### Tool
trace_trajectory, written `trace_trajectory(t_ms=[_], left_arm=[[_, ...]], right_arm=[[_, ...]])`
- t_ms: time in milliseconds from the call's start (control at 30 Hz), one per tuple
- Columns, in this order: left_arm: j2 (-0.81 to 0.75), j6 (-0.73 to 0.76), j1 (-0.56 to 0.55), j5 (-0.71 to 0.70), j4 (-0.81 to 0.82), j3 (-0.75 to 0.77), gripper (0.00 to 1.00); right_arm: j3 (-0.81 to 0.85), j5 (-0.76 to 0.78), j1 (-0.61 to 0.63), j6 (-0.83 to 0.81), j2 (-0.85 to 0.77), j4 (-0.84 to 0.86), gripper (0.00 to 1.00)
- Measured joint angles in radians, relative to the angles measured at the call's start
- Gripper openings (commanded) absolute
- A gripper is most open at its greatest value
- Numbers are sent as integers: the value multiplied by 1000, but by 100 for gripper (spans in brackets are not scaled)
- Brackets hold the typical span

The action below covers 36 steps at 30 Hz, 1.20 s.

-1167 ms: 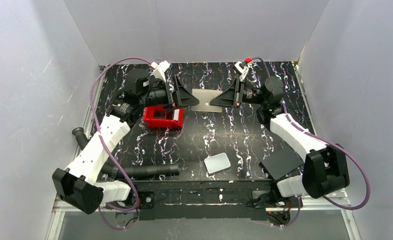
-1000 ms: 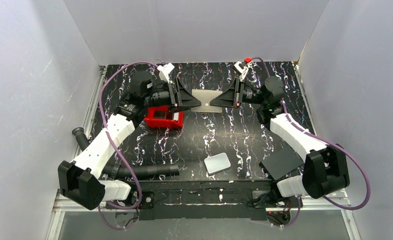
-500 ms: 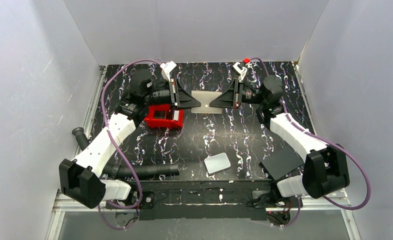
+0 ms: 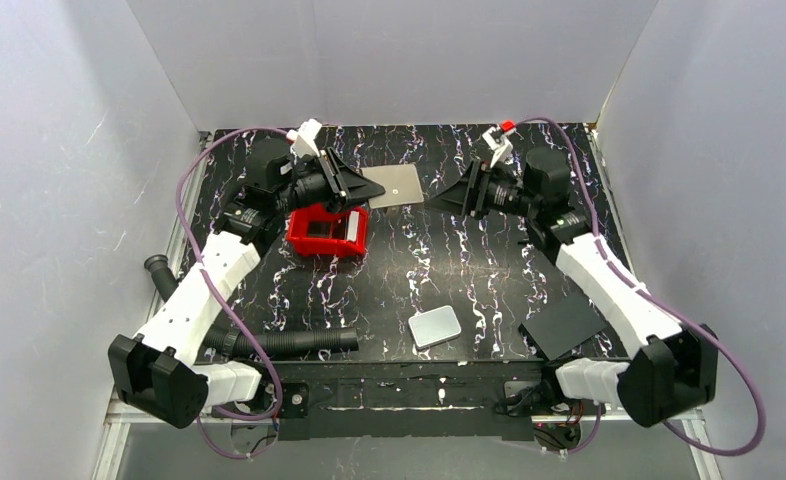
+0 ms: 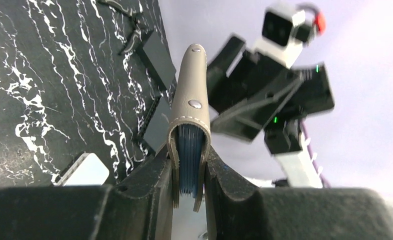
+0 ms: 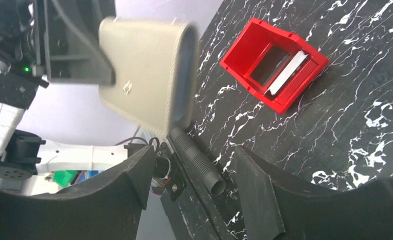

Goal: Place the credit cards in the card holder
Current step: Close the card holder at the center of the board.

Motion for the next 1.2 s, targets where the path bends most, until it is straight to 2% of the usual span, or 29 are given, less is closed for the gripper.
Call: trace_trajectory(t_ms=[167, 300, 400, 500, 633, 800, 1000, 1100, 1200], left_arm=[[0, -141, 4, -78, 19, -10, 0], [21, -255, 4, -83, 82, -21, 0], [34, -296, 4, -84, 100, -23, 0], [34, -319, 4, -82, 115, -30, 0], [34, -334, 4, -81, 125, -45, 0], [34, -344, 4, -71, 129, -52, 0], [34, -347, 4, -62, 134, -52, 0], [34, -347, 5, -62, 135, -53, 0], [34, -350, 5, -61, 138, -55, 0]], right_arm=[[-121, 92, 82, 16, -117, 105, 65], [-188, 111, 114, 96, -118, 269, 54], [-201, 124, 132, 156, -77, 364, 48], [-201, 138, 148, 189, -53, 430, 37], [-199, 142, 163, 207, -39, 482, 37], [-195, 147, 169, 203, -29, 494, 44], [-130, 178, 169, 110, -23, 396, 51], [-112, 190, 171, 71, -27, 359, 50], [-111, 189, 173, 60, -25, 347, 44]])
